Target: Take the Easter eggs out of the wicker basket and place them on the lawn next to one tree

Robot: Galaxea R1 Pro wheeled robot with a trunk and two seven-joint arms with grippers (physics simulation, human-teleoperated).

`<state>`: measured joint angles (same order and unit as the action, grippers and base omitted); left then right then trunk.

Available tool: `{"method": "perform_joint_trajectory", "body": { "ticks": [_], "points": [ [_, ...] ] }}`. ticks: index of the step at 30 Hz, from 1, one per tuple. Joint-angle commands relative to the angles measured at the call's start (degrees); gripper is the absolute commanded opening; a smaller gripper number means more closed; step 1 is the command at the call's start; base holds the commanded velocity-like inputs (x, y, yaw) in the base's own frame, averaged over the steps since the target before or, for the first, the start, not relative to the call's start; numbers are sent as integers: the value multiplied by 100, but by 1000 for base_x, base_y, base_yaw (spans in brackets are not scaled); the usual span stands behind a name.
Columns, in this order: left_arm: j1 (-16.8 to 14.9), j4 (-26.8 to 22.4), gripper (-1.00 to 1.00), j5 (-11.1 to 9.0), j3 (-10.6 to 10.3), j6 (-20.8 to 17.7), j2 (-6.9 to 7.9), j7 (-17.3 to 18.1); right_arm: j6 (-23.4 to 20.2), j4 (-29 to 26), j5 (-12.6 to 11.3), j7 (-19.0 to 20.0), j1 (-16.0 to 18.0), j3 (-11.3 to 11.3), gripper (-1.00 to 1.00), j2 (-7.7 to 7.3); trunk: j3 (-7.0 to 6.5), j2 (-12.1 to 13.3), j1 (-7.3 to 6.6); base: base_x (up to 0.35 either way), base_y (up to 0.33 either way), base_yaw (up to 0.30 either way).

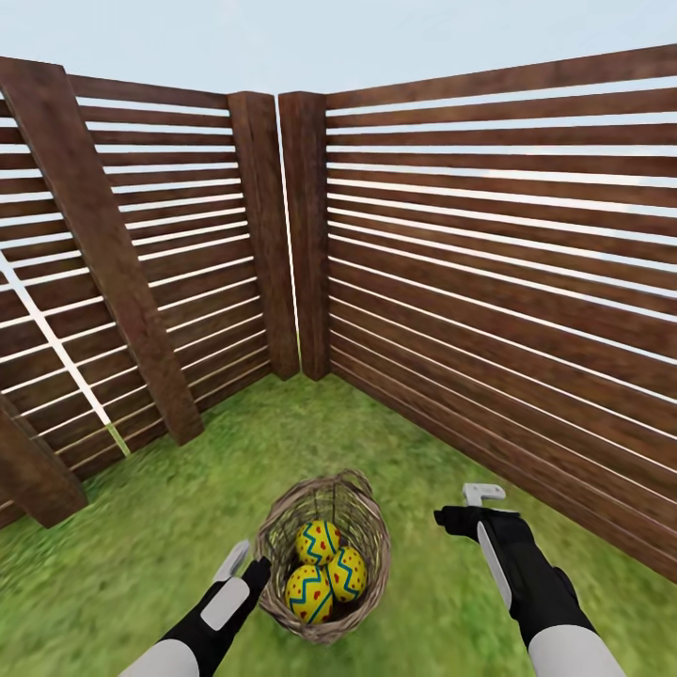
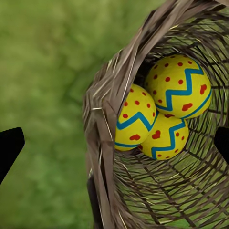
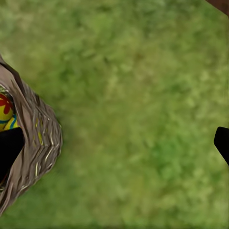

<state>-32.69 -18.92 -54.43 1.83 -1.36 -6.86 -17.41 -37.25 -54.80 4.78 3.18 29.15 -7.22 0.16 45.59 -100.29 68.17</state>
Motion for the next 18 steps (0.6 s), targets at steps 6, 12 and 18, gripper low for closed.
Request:
{"method": "perform_joint_trajectory", "body": {
  "ticks": [6,12,18],
  "points": [
    [0,1,100,-15,19,-8,-44,-25,-28,-4,58,31,-2,-8,100,8,113,-245,132,0,0,0],
    [0,92,100,-15,12,-14,-84,-22,-28,-4,53,28,-1,-8,100,4,221,-485,264,0,0,0],
    [0,123,100,-15,10,-14,-96,-18,-28,-4,56,26,0,-8,100,2,329,-726,395,0,0,0]
  ]
}}
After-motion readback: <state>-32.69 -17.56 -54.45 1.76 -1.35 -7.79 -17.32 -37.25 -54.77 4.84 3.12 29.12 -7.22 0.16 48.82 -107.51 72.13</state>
